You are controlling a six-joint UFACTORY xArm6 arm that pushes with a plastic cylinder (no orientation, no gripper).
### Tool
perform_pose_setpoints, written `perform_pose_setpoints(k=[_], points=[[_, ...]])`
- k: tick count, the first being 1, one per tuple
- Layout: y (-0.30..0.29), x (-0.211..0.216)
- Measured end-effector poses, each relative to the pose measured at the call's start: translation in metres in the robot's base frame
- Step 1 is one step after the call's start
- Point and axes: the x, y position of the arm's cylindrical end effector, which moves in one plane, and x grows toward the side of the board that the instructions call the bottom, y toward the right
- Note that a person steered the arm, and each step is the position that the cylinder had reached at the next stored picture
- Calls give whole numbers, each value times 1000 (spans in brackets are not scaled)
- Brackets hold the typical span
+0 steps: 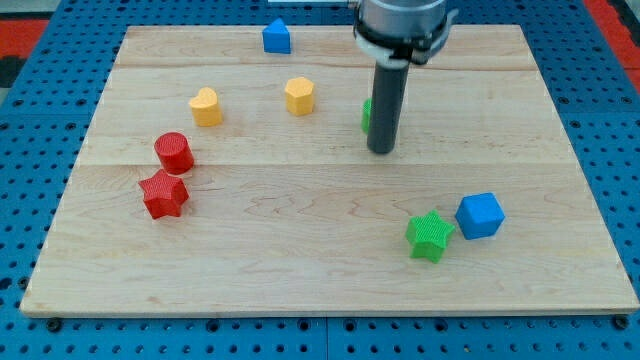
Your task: Place green star parallel to the right of green circle
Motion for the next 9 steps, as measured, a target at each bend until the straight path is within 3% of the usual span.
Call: perform_pose_setpoints(k=[1,2,3,4,5,7,8,9], points=[[-4,93],[-13,150],[77,156],[54,136],[55,81],[39,33],[55,12],[123,-32]])
